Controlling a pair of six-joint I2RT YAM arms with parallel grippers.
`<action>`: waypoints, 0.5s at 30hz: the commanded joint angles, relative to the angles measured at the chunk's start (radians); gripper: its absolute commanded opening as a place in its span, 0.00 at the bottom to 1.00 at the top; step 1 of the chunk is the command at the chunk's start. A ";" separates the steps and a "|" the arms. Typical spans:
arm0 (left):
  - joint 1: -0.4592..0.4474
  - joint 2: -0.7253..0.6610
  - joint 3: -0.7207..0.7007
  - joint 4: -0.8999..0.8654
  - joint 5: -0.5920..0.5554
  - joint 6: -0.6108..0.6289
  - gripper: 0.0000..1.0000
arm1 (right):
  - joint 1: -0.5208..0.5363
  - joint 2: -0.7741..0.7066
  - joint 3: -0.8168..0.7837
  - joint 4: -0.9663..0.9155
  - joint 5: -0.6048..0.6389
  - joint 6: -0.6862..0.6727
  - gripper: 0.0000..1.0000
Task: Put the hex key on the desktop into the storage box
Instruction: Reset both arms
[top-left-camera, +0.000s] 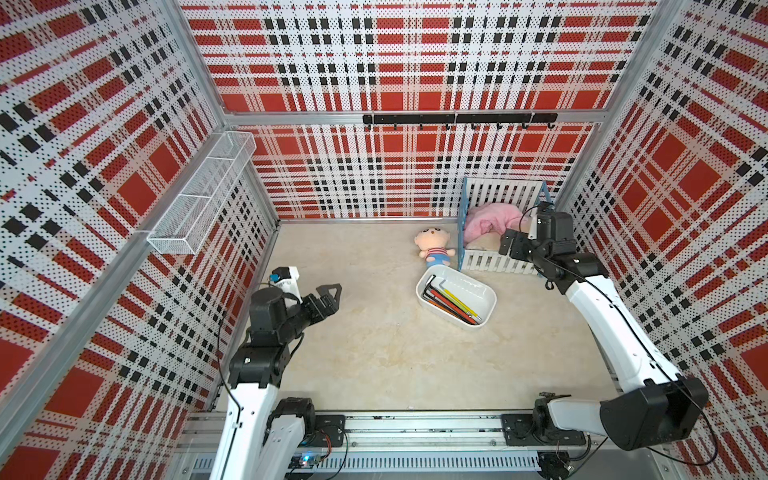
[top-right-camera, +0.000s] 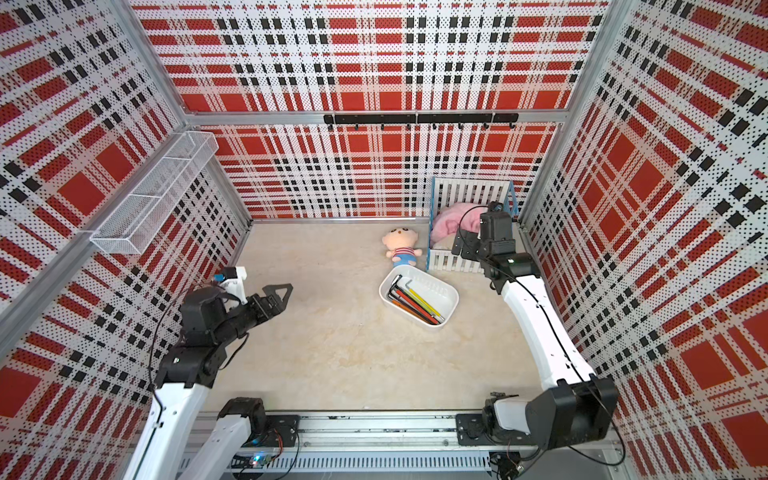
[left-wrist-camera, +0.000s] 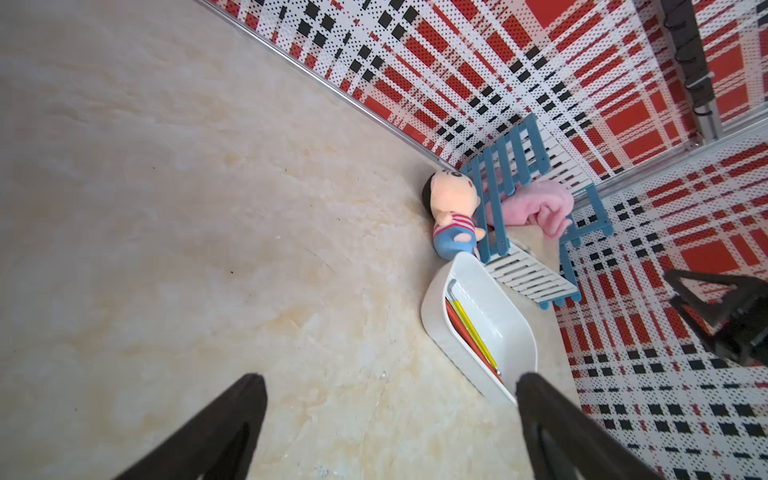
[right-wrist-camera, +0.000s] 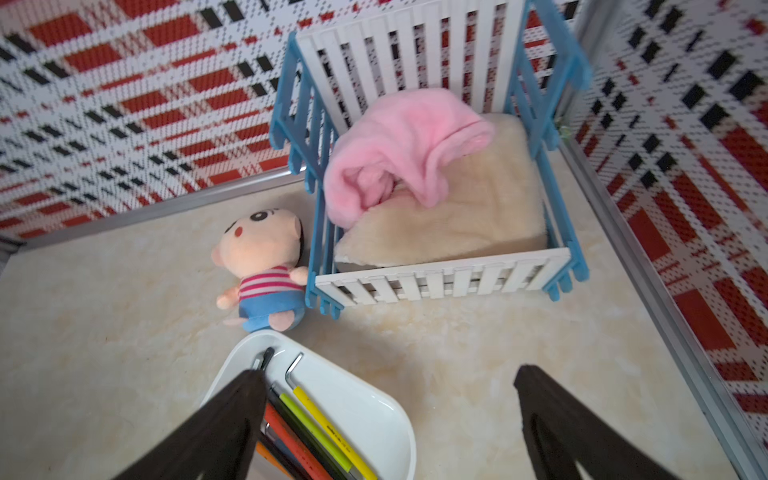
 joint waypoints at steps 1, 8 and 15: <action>-0.062 0.080 0.055 0.139 -0.189 -0.034 0.99 | 0.008 -0.093 -0.111 0.059 0.195 0.183 1.00; -0.228 0.414 0.240 0.143 -0.613 -0.043 0.99 | 0.005 -0.242 -0.494 0.411 0.374 0.060 1.00; -0.369 0.489 0.042 0.573 -0.913 0.169 0.99 | 0.004 -0.164 -0.749 0.848 0.410 -0.120 1.00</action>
